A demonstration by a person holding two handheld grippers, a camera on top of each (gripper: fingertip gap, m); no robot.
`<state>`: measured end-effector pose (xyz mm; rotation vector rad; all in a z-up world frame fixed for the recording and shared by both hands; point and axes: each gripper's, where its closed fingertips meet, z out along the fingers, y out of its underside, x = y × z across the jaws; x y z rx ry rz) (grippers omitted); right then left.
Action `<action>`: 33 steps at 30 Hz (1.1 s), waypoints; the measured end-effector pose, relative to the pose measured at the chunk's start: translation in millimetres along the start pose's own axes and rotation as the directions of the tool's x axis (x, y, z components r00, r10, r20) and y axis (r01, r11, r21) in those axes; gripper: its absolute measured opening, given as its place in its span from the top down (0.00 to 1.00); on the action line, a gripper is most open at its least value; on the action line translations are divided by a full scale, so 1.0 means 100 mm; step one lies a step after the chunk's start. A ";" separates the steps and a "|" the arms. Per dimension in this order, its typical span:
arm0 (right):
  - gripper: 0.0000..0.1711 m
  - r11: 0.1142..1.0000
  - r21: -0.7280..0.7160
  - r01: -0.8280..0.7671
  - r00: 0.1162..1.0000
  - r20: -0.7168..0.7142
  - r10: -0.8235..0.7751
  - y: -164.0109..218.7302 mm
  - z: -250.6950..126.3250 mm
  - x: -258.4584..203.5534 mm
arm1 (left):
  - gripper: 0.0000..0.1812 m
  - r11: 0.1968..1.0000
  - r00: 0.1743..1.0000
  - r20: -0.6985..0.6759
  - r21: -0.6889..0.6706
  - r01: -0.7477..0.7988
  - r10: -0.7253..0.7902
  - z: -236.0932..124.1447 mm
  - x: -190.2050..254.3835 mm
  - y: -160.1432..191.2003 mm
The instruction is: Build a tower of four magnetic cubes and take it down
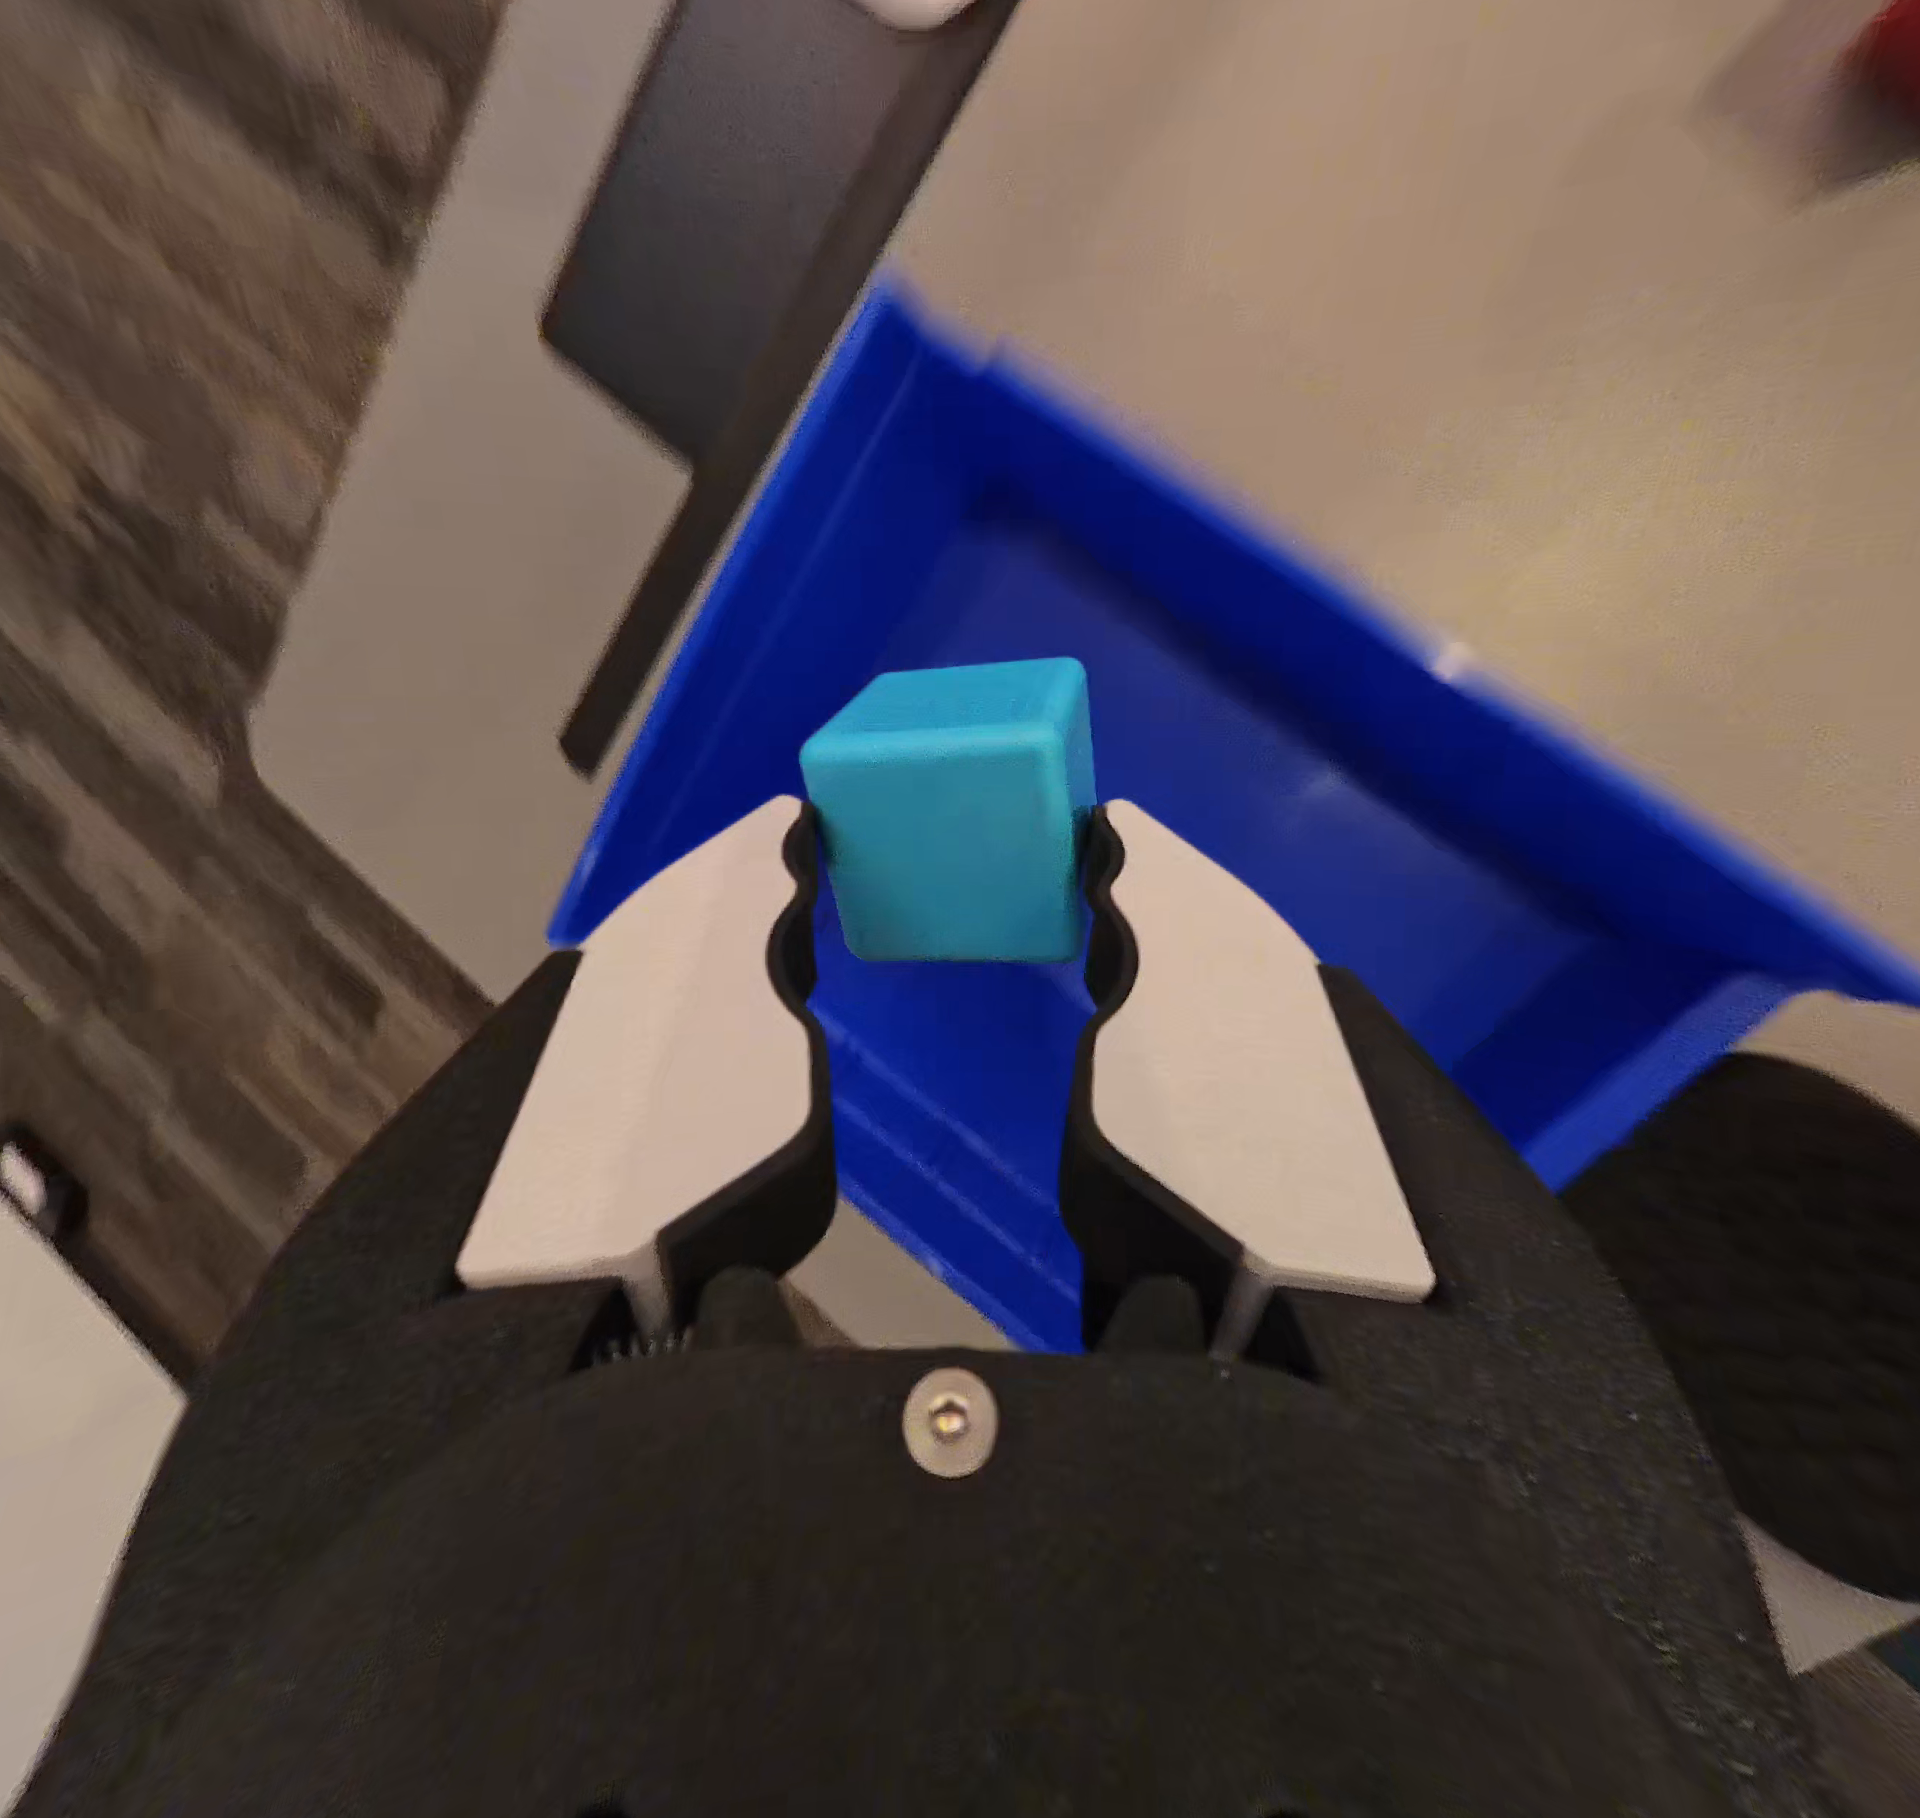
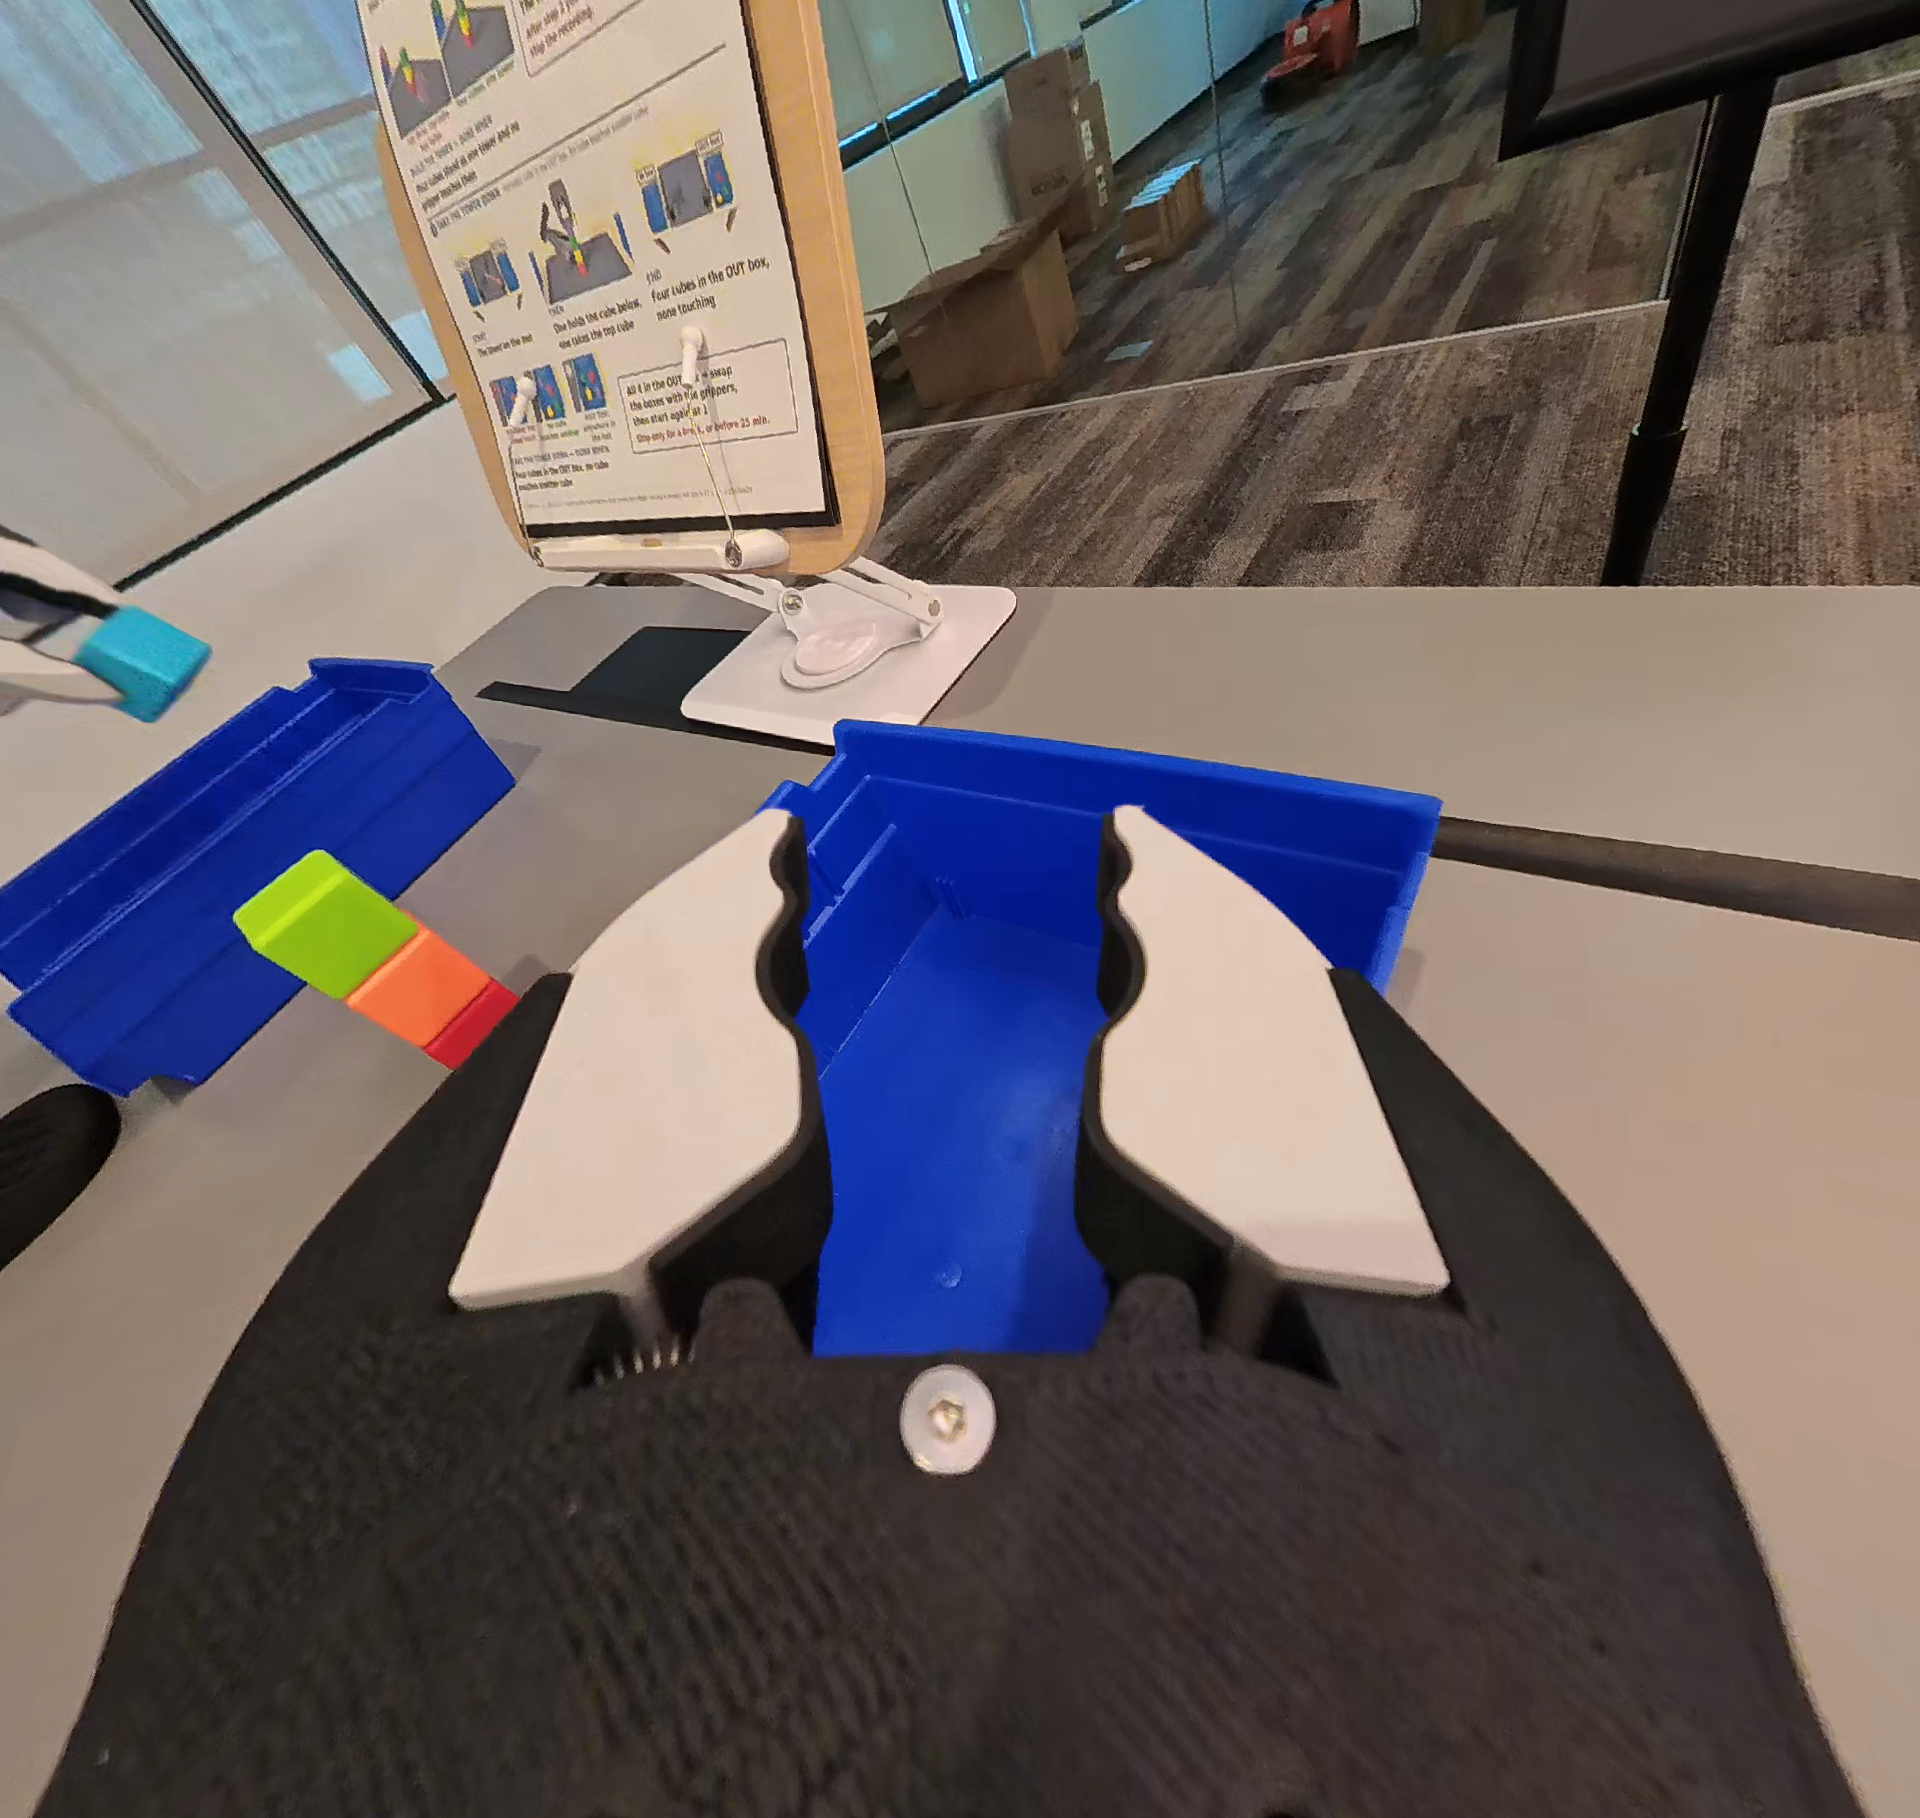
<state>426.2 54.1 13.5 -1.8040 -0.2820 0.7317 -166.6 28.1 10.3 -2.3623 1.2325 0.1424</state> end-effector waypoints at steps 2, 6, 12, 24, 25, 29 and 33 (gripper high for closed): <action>0.68 1.000 0.009 -0.003 1.000 0.001 0.003 -0.02 -0.01 0.00 | 0.73 0.989 0.995 -0.023 0.113 -0.097 0.100 -0.25 0.27 -0.44; 0.68 1.000 0.023 -0.002 1.000 0.022 0.001 -0.05 -0.01 -0.07 | 0.73 0.930 0.949 -0.085 0.243 -0.277 0.305 -0.49 0.89 -1.15; 0.68 1.000 0.018 0.006 0.999 0.041 -0.007 -0.02 -0.02 -0.13 | 0.73 0.860 0.869 -0.127 0.271 -0.433 0.478 -0.39 1.52 -1.76; 0.68 0.997 0.065 -0.032 0.998 0.065 0.028 -0.09 -0.11 -0.08 | 0.73 0.770 0.743 -0.207 0.124 -0.626 0.637 0.13 2.04 -1.91; 0.68 0.998 0.061 -0.034 0.997 0.064 0.030 -0.08 -0.11 -0.08 | 0.73 0.768 0.740 -0.212 0.119 -0.629 0.639 0.16 2.06 -1.91; 0.68 0.998 0.045 -0.037 0.997 0.069 0.034 -0.05 -0.10 -0.07 | 0.73 0.751 0.719 -0.233 0.088 -0.655 0.655 0.25 2.10 -1.88; 0.68 0.998 0.043 -0.038 0.997 0.069 0.035 -0.04 -0.09 -0.07 | 0.73 0.736 0.704 -0.246 0.067 -0.674 0.666 0.29 2.13 -1.84</action>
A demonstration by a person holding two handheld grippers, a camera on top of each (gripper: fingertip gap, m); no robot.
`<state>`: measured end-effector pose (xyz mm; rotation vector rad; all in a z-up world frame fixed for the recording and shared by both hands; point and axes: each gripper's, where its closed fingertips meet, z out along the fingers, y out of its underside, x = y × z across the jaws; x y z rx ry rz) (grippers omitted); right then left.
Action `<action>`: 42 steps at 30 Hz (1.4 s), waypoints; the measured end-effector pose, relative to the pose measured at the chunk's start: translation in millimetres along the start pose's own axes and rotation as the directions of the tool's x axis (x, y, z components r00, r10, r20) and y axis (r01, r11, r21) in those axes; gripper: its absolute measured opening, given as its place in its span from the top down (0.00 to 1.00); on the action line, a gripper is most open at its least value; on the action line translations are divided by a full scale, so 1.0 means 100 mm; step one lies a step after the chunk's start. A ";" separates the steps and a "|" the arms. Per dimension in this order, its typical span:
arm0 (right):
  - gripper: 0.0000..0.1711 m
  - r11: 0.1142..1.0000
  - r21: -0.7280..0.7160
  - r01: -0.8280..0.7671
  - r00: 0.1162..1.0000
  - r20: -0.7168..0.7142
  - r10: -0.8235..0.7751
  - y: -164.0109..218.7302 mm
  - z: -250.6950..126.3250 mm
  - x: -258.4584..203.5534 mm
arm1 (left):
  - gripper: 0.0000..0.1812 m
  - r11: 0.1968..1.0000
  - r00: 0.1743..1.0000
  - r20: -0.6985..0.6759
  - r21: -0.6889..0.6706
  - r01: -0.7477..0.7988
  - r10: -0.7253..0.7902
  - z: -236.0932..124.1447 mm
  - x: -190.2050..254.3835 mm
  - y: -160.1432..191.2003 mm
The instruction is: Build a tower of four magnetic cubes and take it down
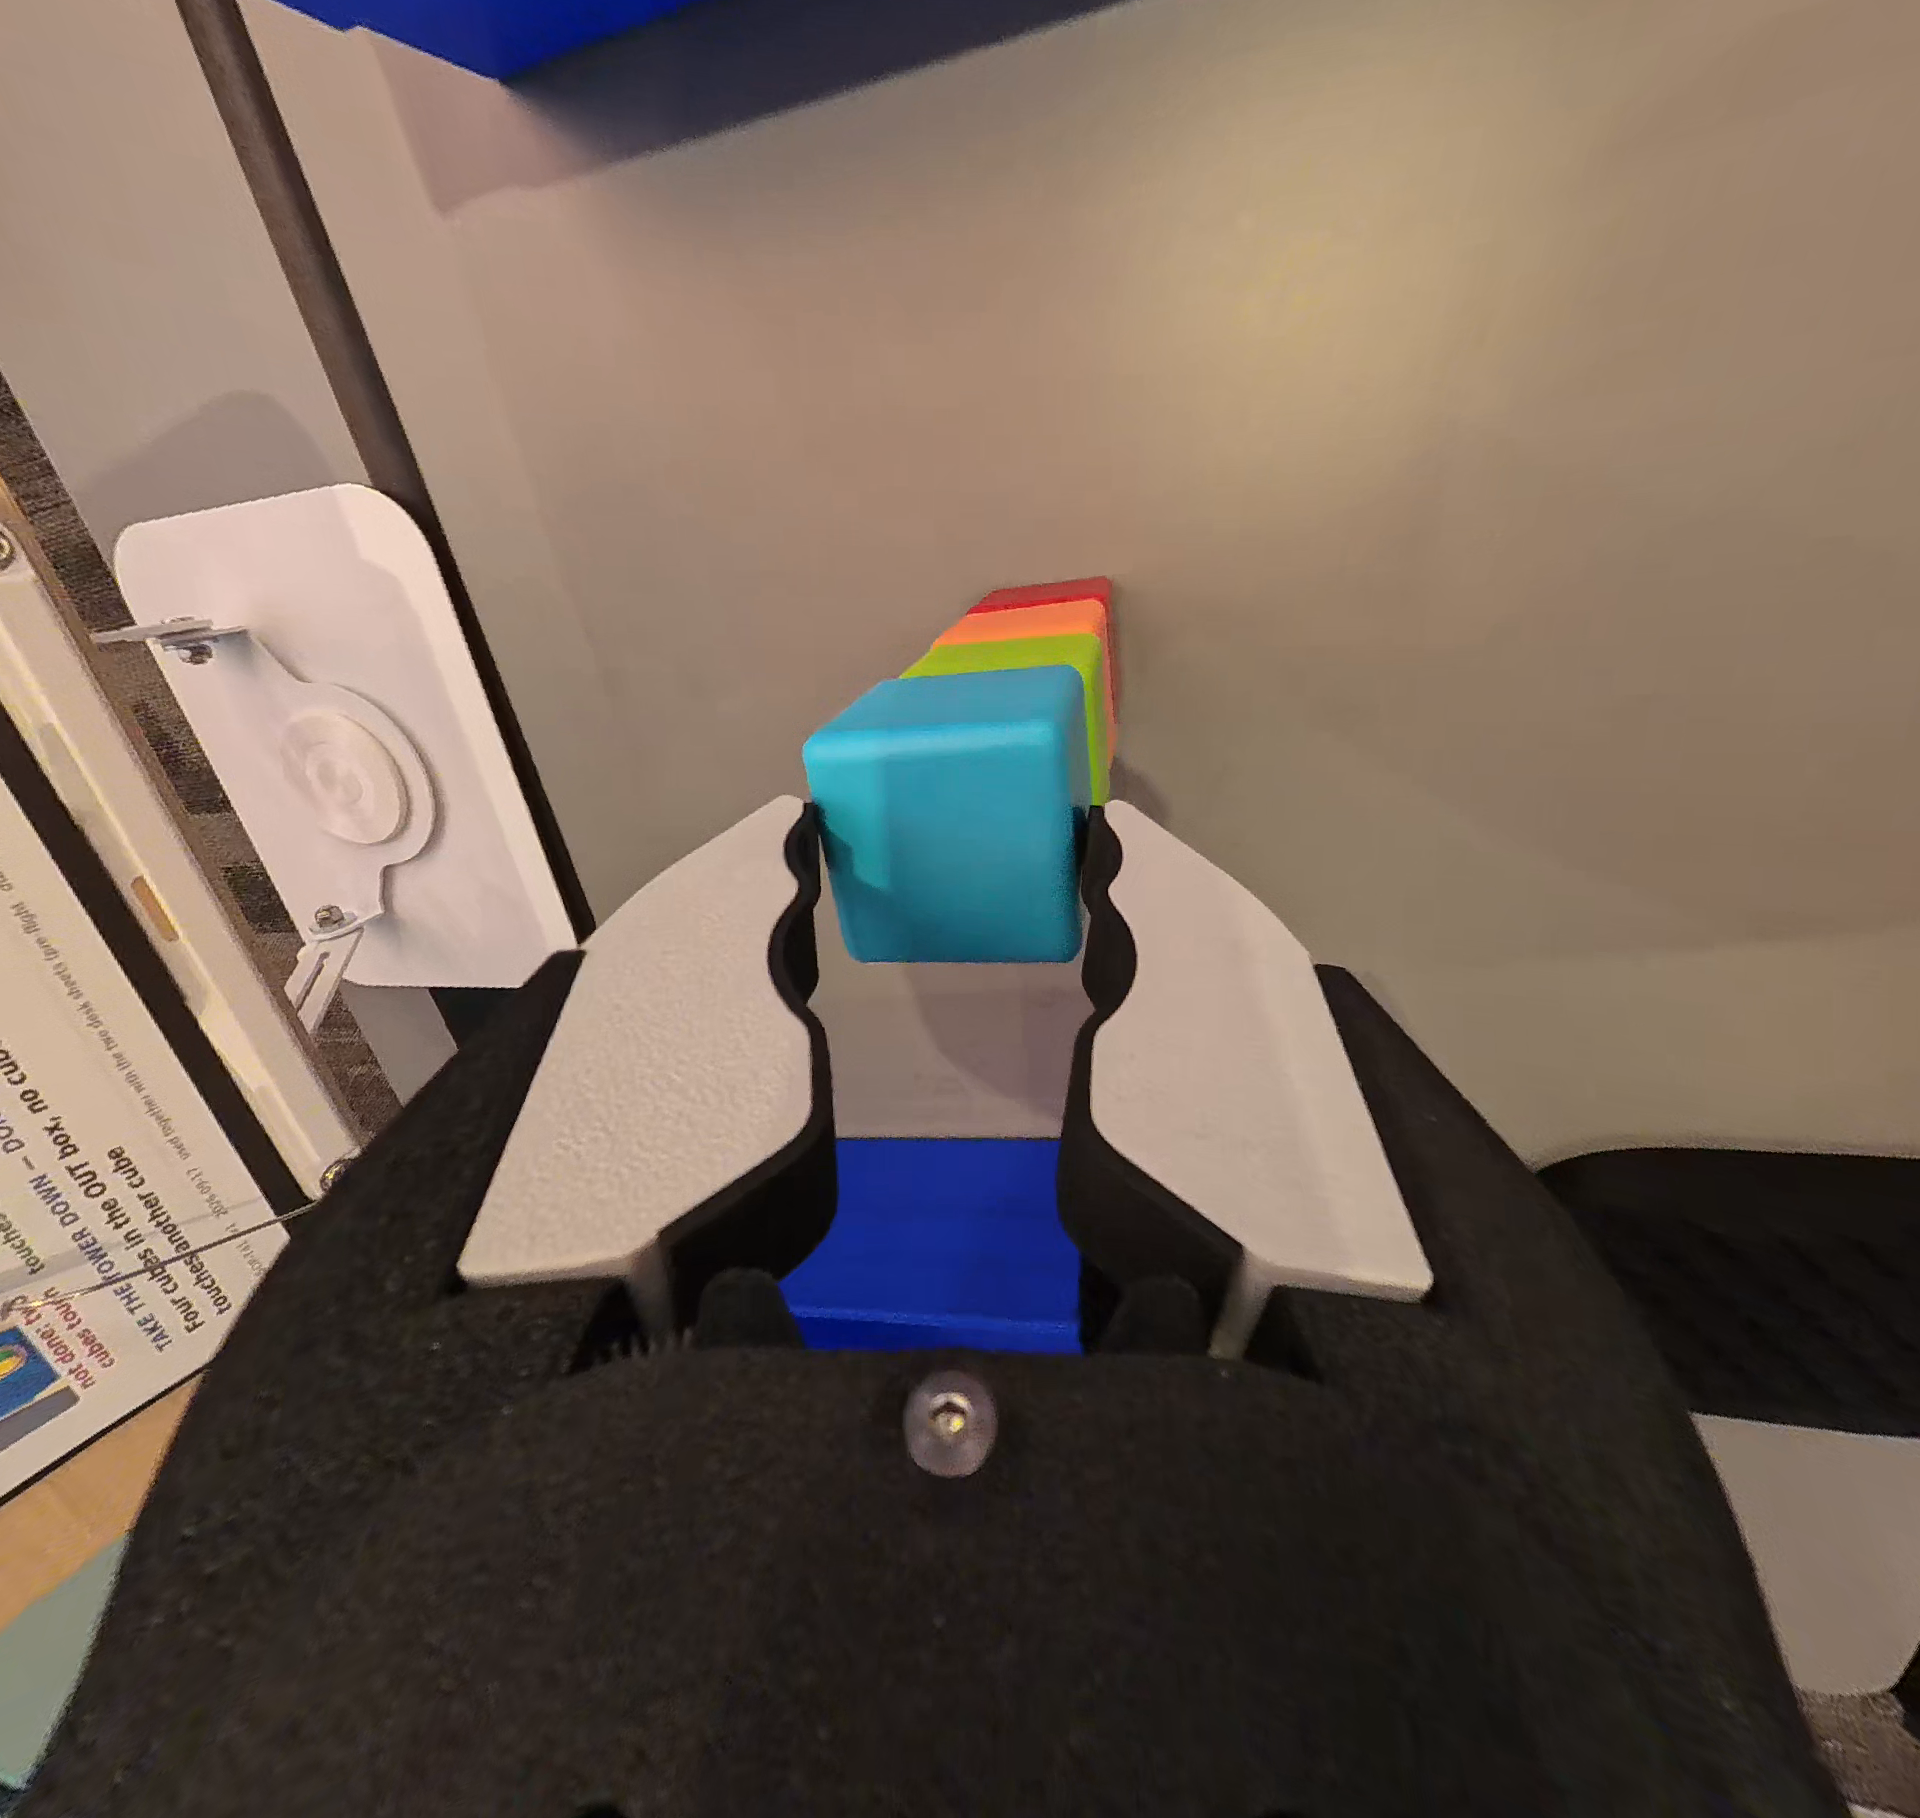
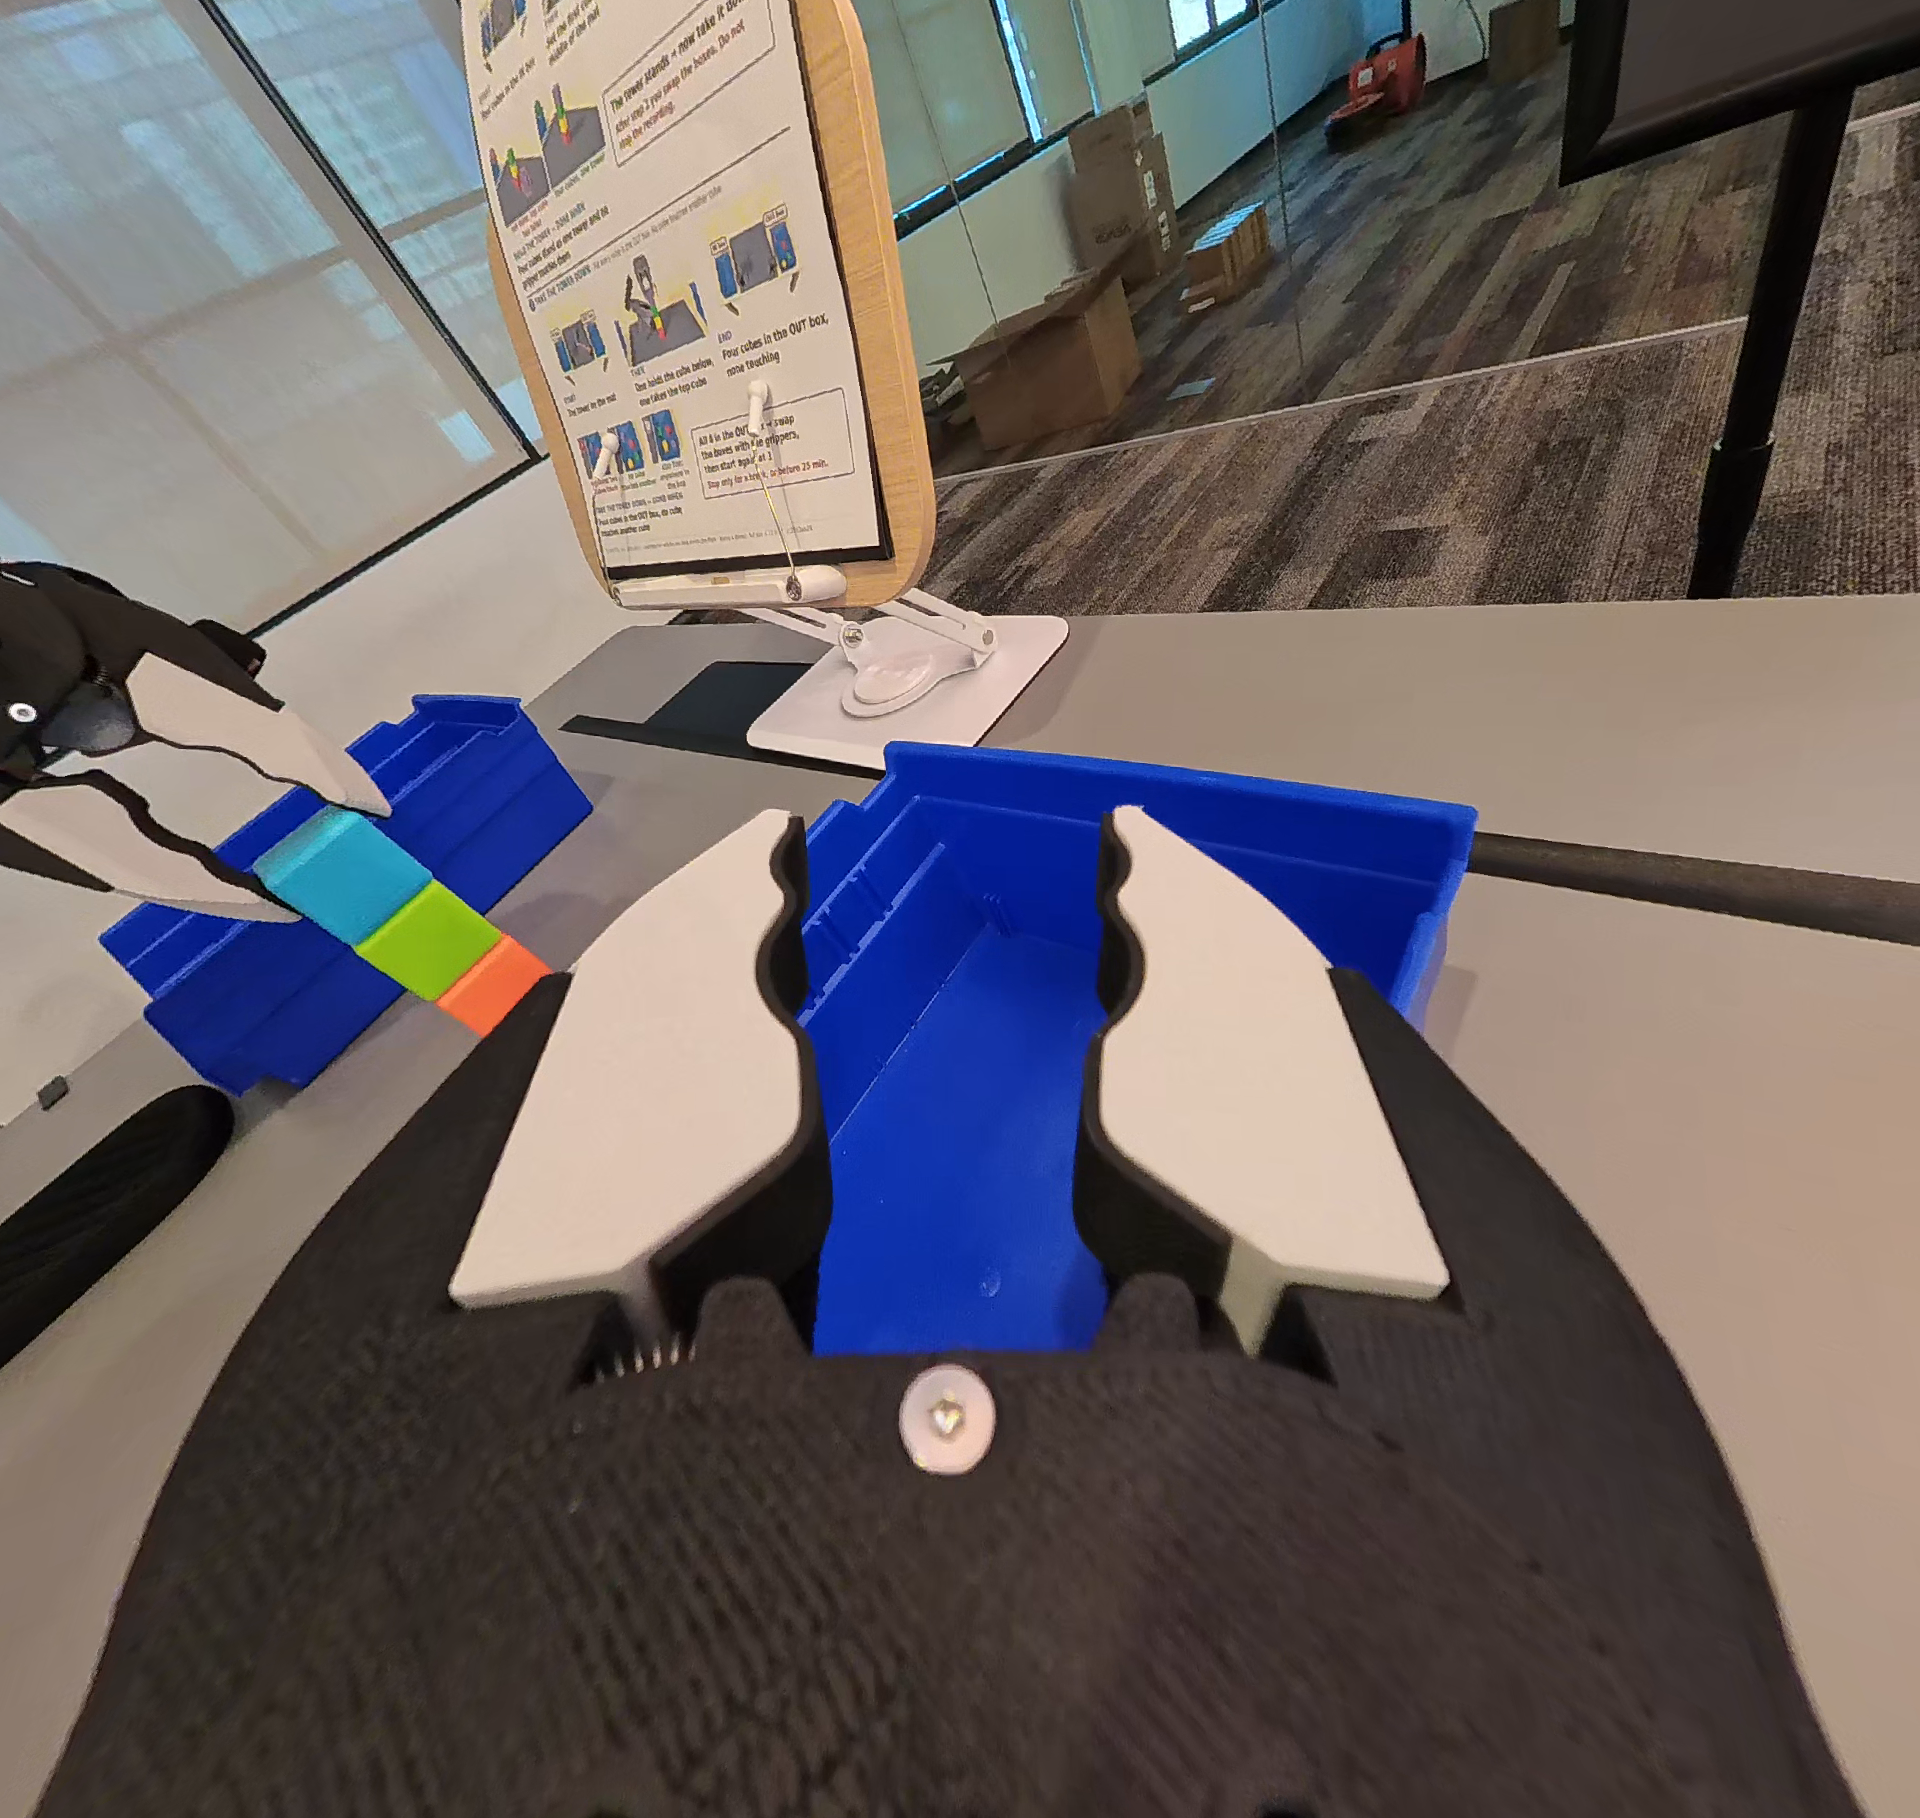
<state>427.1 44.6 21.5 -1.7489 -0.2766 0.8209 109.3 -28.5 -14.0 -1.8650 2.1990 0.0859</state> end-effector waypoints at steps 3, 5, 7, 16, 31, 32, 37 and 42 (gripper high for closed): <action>0.68 1.000 -0.008 0.001 1.000 -0.001 -0.001 0.01 0.01 0.00 | 0.73 1.000 1.000 0.000 0.007 -0.003 0.003 0.01 0.00 -0.02; 0.68 1.000 -0.016 0.002 1.000 0.000 -0.002 0.03 0.03 0.00 | 0.73 1.000 1.000 0.008 0.012 0.007 -0.007 0.02 -0.02 -0.03; 0.68 1.000 -0.027 0.005 1.000 0.000 -0.005 0.05 0.03 0.01 | 0.65 0.998 0.999 0.032 0.051 0.021 -0.023 -0.02 -0.05 -0.07; 0.68 1.000 -0.022 -0.009 1.000 -0.004 0.009 0.04 0.02 0.02 | 0.64 0.657 0.897 0.243 0.751 0.068 -0.370 -1.30 -0.17 -0.08; 0.58 0.951 0.252 0.181 0.893 0.363 -0.267 -0.64 0.03 -1.67 | 0.54 0.432 0.821 0.128 0.888 0.155 -0.557 -1.24 0.10 0.03; 0.58 0.946 0.277 0.168 0.858 0.432 -0.279 -0.66 0.01 -1.86 | 0.54 0.421 0.828 0.112 0.893 0.159 -0.550 -1.24 0.13 0.05; 0.61 0.906 0.382 0.186 0.806 0.468 -0.362 -0.70 0.12 -2.28 | 0.57 0.336 0.863 0.025 0.926 0.169 -0.504 -1.10 0.18 0.18; 0.69 0.894 0.388 0.224 0.822 0.419 -0.387 -0.62 0.32 -2.32 | 0.62 0.212 0.891 -0.110 0.952 0.223 -0.441 -1.12 0.24 0.19</action>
